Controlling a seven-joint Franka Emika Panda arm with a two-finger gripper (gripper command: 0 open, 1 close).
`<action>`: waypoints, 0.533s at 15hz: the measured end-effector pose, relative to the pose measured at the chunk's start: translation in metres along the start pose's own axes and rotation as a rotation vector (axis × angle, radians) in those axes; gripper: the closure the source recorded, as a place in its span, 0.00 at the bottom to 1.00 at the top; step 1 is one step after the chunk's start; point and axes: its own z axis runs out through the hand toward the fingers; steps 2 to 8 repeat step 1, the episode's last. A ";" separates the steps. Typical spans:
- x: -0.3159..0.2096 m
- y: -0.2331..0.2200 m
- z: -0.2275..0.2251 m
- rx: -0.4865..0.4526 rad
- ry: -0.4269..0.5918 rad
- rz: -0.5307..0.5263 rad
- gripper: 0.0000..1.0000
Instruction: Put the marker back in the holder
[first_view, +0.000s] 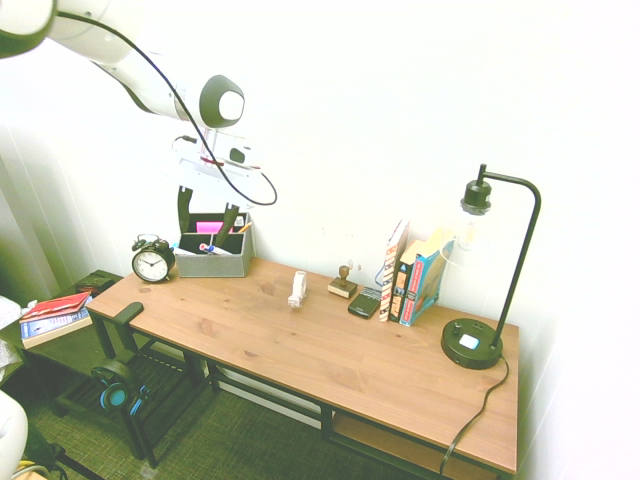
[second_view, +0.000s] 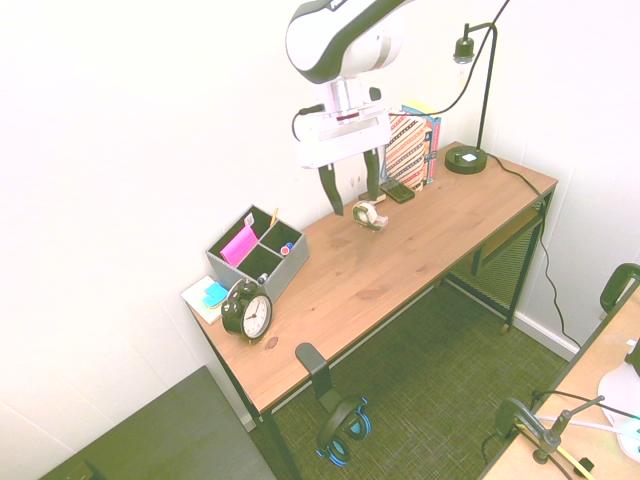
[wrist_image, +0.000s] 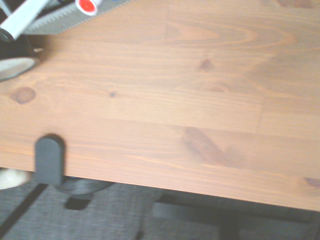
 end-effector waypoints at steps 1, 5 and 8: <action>-0.004 0.012 -0.001 0.005 0.049 -0.033 0.00; -0.004 0.012 -0.001 0.005 0.049 -0.033 0.00; -0.004 0.012 -0.001 0.005 0.049 -0.033 0.00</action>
